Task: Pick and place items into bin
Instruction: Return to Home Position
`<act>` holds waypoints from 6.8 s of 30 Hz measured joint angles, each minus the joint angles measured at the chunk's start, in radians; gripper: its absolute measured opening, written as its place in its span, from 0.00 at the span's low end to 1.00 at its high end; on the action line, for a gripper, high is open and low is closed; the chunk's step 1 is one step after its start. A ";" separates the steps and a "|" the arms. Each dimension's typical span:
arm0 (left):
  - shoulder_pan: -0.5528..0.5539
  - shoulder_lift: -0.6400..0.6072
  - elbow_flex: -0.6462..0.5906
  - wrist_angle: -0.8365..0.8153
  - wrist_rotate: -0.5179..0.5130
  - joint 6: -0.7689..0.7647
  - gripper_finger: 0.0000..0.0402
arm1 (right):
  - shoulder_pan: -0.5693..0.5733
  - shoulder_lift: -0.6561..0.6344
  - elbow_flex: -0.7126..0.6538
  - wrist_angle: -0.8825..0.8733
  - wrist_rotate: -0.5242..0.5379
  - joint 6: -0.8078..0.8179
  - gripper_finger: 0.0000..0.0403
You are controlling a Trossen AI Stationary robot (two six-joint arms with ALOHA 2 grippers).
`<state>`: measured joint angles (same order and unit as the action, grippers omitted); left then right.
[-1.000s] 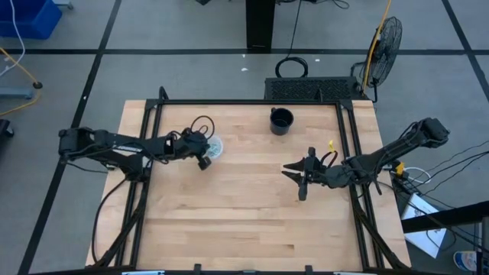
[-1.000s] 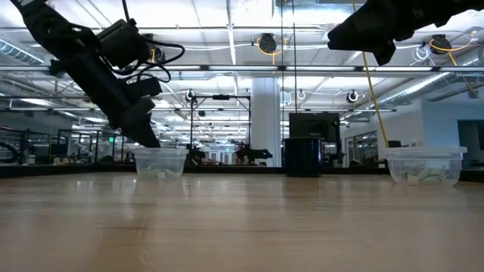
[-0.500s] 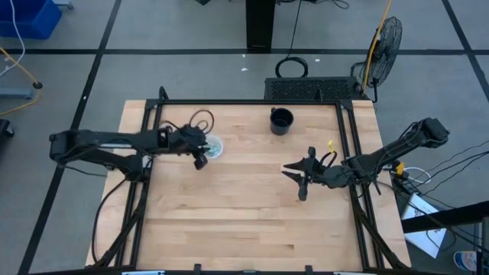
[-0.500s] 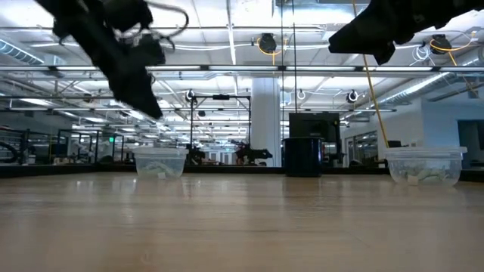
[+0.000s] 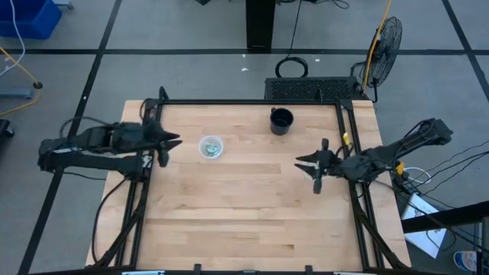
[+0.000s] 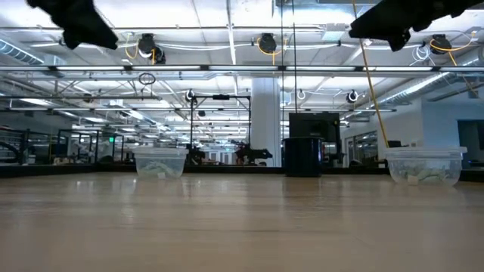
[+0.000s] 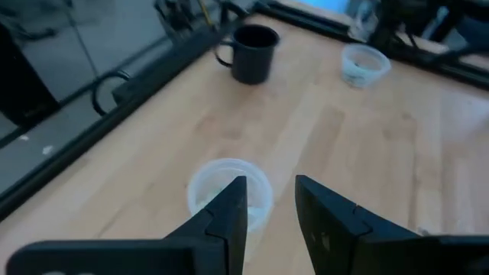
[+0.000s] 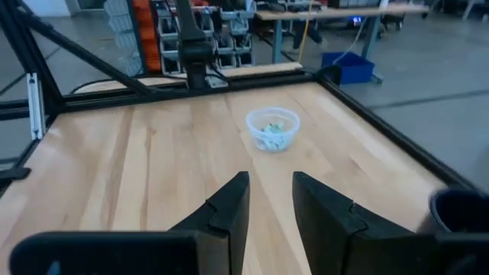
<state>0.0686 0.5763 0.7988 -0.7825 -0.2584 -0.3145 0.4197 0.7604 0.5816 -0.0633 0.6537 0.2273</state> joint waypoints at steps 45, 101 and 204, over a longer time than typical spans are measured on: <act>-0.108 -0.372 -0.599 0.607 0.292 0.294 0.29 | 0.001 -0.667 -0.478 0.032 -0.056 -0.084 0.23; -0.108 -0.555 -0.788 0.804 0.267 0.354 0.29 | 0.001 -0.632 -0.562 0.132 -0.344 -0.162 0.24; -0.107 -0.555 -0.788 0.802 0.264 0.355 0.29 | 0.001 -0.632 -0.563 0.164 -0.343 -0.161 0.24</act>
<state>-0.0387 0.0216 0.0109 0.0199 0.0055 0.0402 0.4206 0.1287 0.0185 0.1005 0.3108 0.0662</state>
